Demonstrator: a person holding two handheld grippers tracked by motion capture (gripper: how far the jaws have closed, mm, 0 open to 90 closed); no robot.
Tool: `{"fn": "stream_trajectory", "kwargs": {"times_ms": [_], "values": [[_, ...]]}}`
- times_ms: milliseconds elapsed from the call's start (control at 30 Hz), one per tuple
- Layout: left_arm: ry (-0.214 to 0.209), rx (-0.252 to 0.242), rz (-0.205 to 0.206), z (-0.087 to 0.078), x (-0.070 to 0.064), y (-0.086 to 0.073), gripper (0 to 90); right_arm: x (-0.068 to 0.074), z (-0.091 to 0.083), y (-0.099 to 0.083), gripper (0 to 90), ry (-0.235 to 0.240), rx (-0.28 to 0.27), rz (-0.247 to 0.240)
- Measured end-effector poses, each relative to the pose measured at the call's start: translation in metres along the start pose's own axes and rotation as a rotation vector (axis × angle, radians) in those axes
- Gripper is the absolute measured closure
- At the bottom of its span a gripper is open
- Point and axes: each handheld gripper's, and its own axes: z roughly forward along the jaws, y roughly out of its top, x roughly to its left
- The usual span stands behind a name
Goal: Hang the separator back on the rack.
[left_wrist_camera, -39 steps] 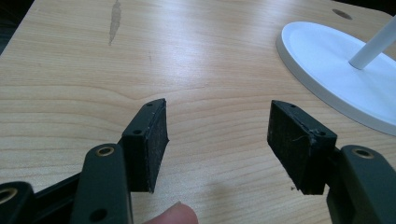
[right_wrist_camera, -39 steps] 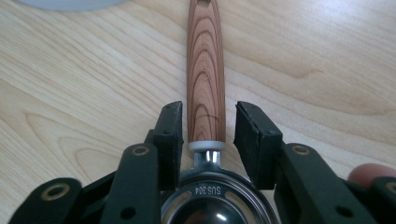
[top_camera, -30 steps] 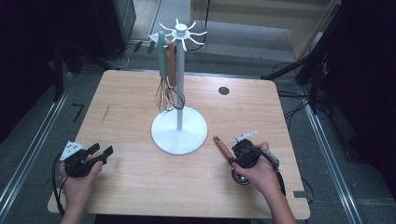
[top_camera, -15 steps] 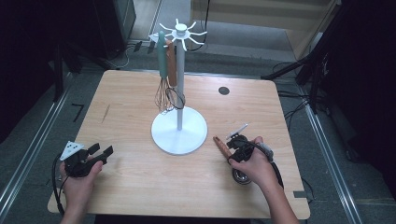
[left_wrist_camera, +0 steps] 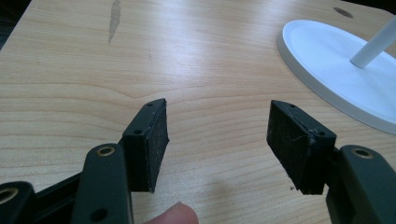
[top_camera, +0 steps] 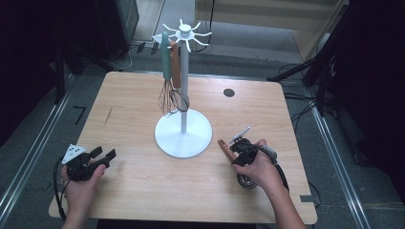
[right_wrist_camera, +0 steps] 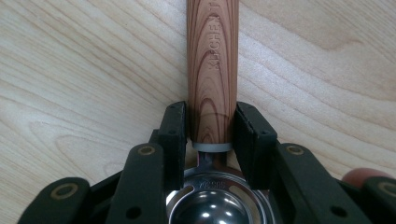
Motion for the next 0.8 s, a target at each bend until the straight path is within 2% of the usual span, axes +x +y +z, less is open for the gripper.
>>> {"fn": "stream_trajectory", "kwargs": {"times_ms": [167, 333, 400, 800], "values": [[0.001, 0.001, -0.001, 0.0, 0.0, 0.0, 38.8, -0.0002, 0.0001, 0.001, 66.0, 0.005, 0.014, 0.013], [0.002, 0.001, -0.003, -0.0001, 0.0001, 0.0, 38.8, -0.0001, 0.0004, 0.0056, 65.9, 0.001, 0.061, 0.019], [0.002, 0.0, -0.006, -0.0003, 0.0003, 0.0, 38.9, -0.0001, 0.0005, 0.0073, 69.1, 0.003, 0.071, 0.032], [0.005, 0.0, -0.006, 0.0002, 0.0007, 0.0, 39.3, -0.0004, 0.0002, 0.0083, 71.0, -0.001, 0.068, 0.047]]}}
